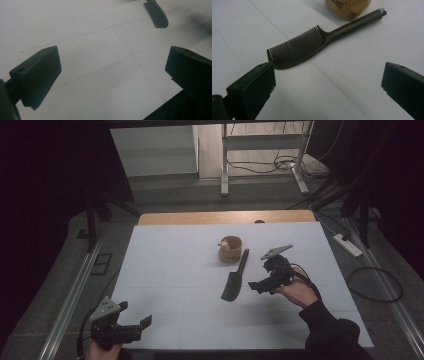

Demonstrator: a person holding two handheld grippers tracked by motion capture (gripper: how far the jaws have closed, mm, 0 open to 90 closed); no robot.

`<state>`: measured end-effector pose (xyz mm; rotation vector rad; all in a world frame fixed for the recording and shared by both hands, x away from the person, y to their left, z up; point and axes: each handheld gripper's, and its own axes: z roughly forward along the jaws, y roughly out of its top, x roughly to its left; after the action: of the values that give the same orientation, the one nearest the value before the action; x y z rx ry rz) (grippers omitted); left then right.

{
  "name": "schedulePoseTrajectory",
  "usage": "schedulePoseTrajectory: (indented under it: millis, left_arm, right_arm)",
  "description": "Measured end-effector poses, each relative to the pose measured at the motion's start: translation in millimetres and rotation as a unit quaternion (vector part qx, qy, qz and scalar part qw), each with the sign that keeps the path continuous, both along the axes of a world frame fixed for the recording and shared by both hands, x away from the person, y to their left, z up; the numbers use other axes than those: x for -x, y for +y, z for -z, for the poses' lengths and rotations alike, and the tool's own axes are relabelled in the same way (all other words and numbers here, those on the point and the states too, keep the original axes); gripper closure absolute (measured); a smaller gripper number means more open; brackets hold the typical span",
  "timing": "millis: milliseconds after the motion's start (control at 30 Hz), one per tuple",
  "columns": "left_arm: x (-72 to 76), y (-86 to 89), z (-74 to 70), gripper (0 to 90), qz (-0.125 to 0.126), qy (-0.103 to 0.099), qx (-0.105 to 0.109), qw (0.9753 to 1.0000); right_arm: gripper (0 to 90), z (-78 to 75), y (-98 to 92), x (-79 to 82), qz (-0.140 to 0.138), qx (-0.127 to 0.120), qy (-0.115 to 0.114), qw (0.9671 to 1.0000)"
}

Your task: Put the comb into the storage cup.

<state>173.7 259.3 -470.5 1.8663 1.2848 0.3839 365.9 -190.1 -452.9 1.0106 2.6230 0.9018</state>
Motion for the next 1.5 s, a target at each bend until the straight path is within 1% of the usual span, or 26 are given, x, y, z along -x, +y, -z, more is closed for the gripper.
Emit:
schedulePoseTrajectory:
  millis: [33,67,133,167,267,500,600,733,800,833,900,933,967,1067,1100,1133,1167,1200,1233,1267,1333,1367,1400,1433,1467,1500]
  left_arm:
    - [0.0,0.0,0.0,0.9,0.0,0.0,0.0,1.0]
    - [0.0,-0.2,0.0,1.0,0.0,0.0,0.0,1.0]
    - [0.0,-0.3,0.0,0.9,0.001,0.0,-0.001,1.0]
    - [-0.1,-0.3,0.0,1.0,0.002,0.0,-0.001,1.0]
    - [-0.2,-0.4,0.1,0.9,0.003,0.0,-0.001,1.0]
    - [-0.5,-0.4,0.1,0.9,0.004,0.001,0.0,1.0]
    - [-0.5,-0.4,0.1,0.9,0.005,0.001,-0.001,1.0]
    - [-0.2,-0.5,0.2,0.9,0.006,-0.001,0.0,1.0]
    - [0.0,-0.3,0.1,0.9,0.007,-0.002,0.001,1.0]
    - [-0.2,-0.3,0.2,0.9,0.007,-0.002,0.001,1.0]
    - [-0.3,-0.3,0.1,0.9,0.007,-0.001,0.001,1.0]
    - [-0.3,-0.3,0.1,0.9,0.007,-0.001,0.001,1.0]
    - [-0.2,-0.4,0.1,0.9,0.006,-0.001,0.001,1.0]
    - [-0.2,-0.3,0.2,0.9,0.007,-0.002,0.002,1.0]
    - [-0.3,-0.2,0.1,0.9,0.007,-0.001,0.001,1.0]
    - [-0.5,-0.2,0.1,0.9,0.008,-0.001,0.001,1.0]
    - [-0.5,-0.2,0.1,0.9,0.008,-0.001,0.001,1.0]
    - [-0.5,-0.1,0.1,0.9,0.008,-0.001,0.001,1.0]
    - [-0.5,-0.1,0.1,0.9,0.008,-0.001,0.001,1.0]
    - [-0.5,-0.1,0.1,0.9,0.008,-0.001,0.001,1.0]
    - [-0.5,-0.1,0.1,0.9,0.007,-0.001,0.002,1.0]
    - [-0.5,-0.1,0.1,0.9,0.007,-0.001,0.002,1.0]
    - [-0.6,-0.1,0.1,0.9,0.008,-0.001,0.001,1.0]
    - [-0.7,-0.2,0.1,1.0,0.008,-0.001,0.001,1.0]
    - [-0.7,-0.2,0.1,1.0,0.008,-0.001,0.001,1.0]
    - [-0.7,-0.3,0.1,1.0,0.009,-0.001,0.001,1.0]
  right_arm:
    - [0.0,-0.9,2.5,-2.3,0.002,-0.006,0.001,1.0]
    - [0.0,-1.2,3.8,-3.5,0.001,-0.006,0.004,1.0]
    - [0.0,-1.3,5.3,-4.5,0.003,-0.003,0.003,1.0]
    - [0.0,-1.2,8.3,-6.5,0.0,0.002,0.001,1.0]
    - [0.0,-0.8,12.7,-9.9,-0.002,0.008,0.004,1.0]
    - [0.0,3.4,23.4,-19.0,-0.001,0.017,0.016,0.9997]
    - [0.0,6.8,28.1,-22.8,-0.005,0.023,0.025,0.9994]
    - [0.0,7.7,34.6,-26.4,-0.009,0.031,0.02,0.9993]
    - [0.4,7.6,37.8,-28.0,-0.012,0.036,0.021,0.9991]
    - [2.6,7.3,39.3,-28.8,-0.007,0.037,0.021,0.9991]
    - [8.8,7.3,41.1,-30.5,-0.011,0.028,0.024,0.9993]
    - [8.8,7.3,41.1,-30.5,-0.011,0.028,0.024,0.9993]
    - [11.8,7.8,41.6,-31.8,-0.011,0.026,0.026,0.9992]
    - [27.1,10.1,42.7,-34.8,-0.022,0.033,0.027,0.9988]
    - [34.0,10.5,42.8,-35.9,-0.023,0.032,0.026,0.9988]
    - [46.1,10.3,43.4,-38.7,-0.03,0.031,0.025,0.9988]
    - [46.1,10.3,43.4,-38.7,-0.03,0.031,0.025,0.9988]
    - [58.1,10.3,44.4,-41.3,-0.025,0.039,0.023,0.9987]
    - [58.1,10.3,44.4,-41.3,-0.025,0.039,0.023,0.9987]
    - [66.0,11.1,45.7,-44.4,-0.028,0.038,0.027,0.9985]
    - [73.5,12.7,47.4,-47.4,-0.032,0.04,0.028,0.9983]
    - [73.5,12.7,47.4,-47.4,-0.032,0.04,0.028,0.9983]
    - [81.4,15.0,49.5,-50.6,-0.038,0.043,0.036,0.9977]
    - [85.9,16.1,50.6,-52.4,-0.041,0.042,0.04,0.9974]
    - [85.9,16.1,50.6,-52.4,-0.041,0.042,0.04,0.9974]
    - [88.8,16.9,51.6,-53.7,-0.043,0.04,0.043,0.9973]
